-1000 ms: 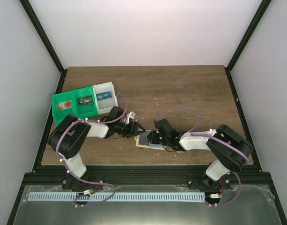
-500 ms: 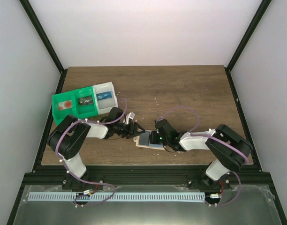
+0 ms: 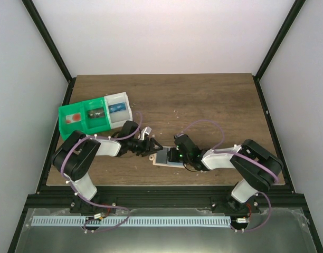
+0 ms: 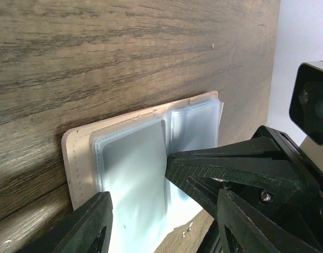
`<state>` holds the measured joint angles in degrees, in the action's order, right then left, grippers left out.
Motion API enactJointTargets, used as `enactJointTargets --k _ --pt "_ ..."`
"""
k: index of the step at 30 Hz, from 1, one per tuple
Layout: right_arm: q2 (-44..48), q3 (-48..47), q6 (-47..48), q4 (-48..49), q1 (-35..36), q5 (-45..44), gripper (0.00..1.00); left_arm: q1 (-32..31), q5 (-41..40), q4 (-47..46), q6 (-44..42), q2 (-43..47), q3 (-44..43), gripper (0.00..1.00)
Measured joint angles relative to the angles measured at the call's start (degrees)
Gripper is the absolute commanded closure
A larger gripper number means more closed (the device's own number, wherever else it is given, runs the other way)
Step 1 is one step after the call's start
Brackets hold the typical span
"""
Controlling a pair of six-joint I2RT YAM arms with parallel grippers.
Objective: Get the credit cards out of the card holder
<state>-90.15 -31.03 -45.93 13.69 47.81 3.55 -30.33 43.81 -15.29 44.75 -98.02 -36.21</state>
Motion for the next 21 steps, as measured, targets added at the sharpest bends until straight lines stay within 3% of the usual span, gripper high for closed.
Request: enactJointTargets --k 21 --pt "-0.33 0.07 -0.02 0.74 0.00 0.07 1.00 0.00 3.23 -5.09 4.44 -0.15 2.32 0.44"
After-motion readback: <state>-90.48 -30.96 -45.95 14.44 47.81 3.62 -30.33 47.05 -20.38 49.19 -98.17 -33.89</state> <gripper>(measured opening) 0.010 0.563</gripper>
